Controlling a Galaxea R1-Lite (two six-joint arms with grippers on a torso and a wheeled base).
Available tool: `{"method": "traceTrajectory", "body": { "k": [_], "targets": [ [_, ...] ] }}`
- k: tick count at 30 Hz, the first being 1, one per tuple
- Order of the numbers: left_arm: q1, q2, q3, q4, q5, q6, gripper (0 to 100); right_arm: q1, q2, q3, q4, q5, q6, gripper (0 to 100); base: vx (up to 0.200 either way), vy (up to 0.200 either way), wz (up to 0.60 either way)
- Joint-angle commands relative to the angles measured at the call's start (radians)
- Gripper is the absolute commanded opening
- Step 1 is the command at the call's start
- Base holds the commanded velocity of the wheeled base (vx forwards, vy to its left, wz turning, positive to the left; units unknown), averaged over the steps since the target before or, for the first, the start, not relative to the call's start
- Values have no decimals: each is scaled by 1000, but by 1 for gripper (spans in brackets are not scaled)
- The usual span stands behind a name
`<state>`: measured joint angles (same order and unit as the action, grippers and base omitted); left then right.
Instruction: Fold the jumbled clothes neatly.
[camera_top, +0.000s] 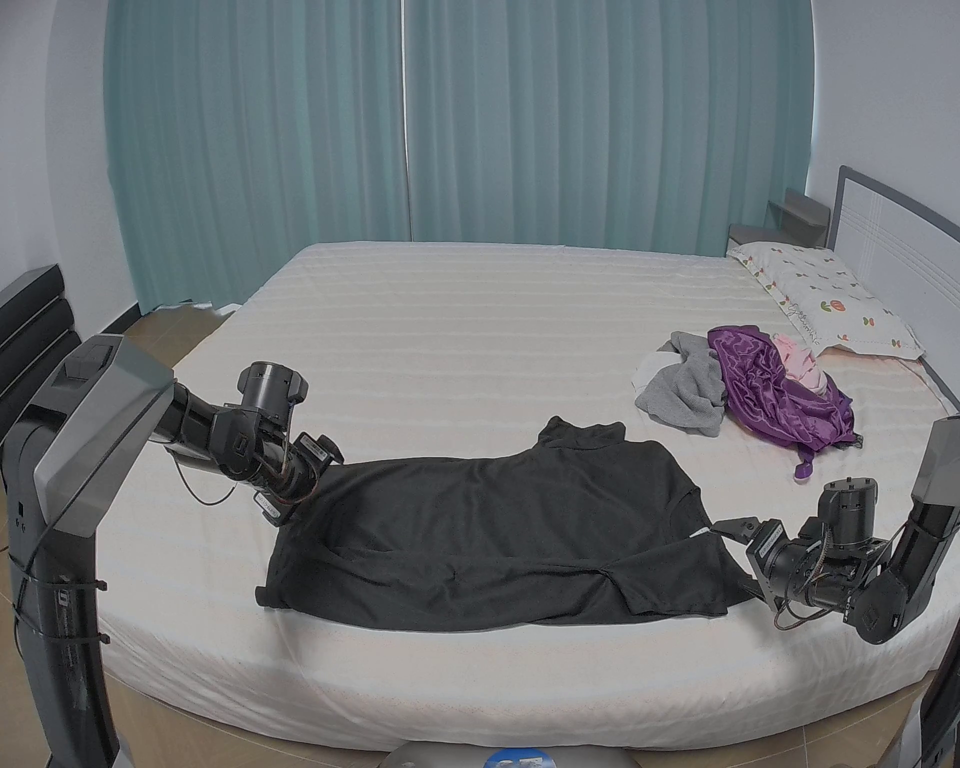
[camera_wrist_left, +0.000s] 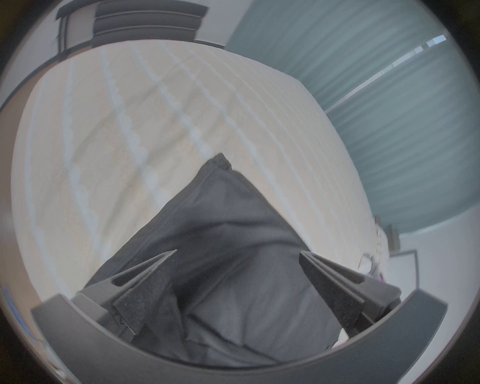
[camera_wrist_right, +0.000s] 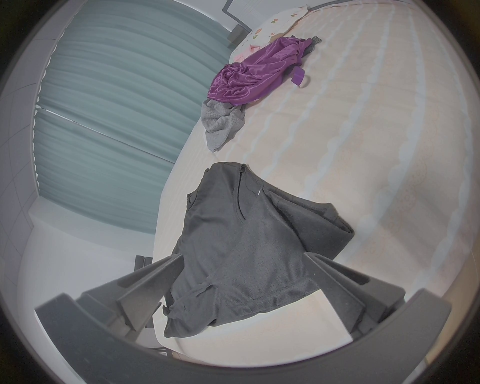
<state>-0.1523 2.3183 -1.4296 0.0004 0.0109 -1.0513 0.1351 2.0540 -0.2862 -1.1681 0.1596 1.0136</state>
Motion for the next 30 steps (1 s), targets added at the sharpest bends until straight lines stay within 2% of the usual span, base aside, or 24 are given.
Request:
{"method": "traceTrajectory", "body": {
  "k": [1,5,11,12,13,16,17,18,24,30],
  "targets": [
    [50,55,-81,3,-11,-69,100,-6,9,-1,-1,3,0,100,0,0,0],
    [74,41,-77,-2,-12,-70,100,-6,15,-1,-2,3,0,100,0,0,0],
    [102,-79,32,10,-164,-33,100,-6,15,1,-2,3,0,100,0,0,0],
    [102,-79,32,10,-164,-33,100,-6,15,1,-2,3,0,100,0,0,0],
    [96,-109,84,10,-192,4,100,-6,15,1,-1,3,-1,100,0,0,0],
    [76,-122,149,10,-196,85,100,-6,15,1,-2,3,-1,100,0,0,0],
    [76,-122,149,10,-196,85,100,-6,15,1,-2,3,-1,100,0,0,0],
    [68,-119,181,7,-192,139,100,-6,17,2,-1,1,-1,100,0,0,0],
    [70,-80,187,-7,-186,258,100,1,26,5,-1,3,-3,100,0,0,0],
    [65,-27,175,-89,-184,306,100,1,29,5,-1,1,-3,100,0,0,0]
  ]
}}
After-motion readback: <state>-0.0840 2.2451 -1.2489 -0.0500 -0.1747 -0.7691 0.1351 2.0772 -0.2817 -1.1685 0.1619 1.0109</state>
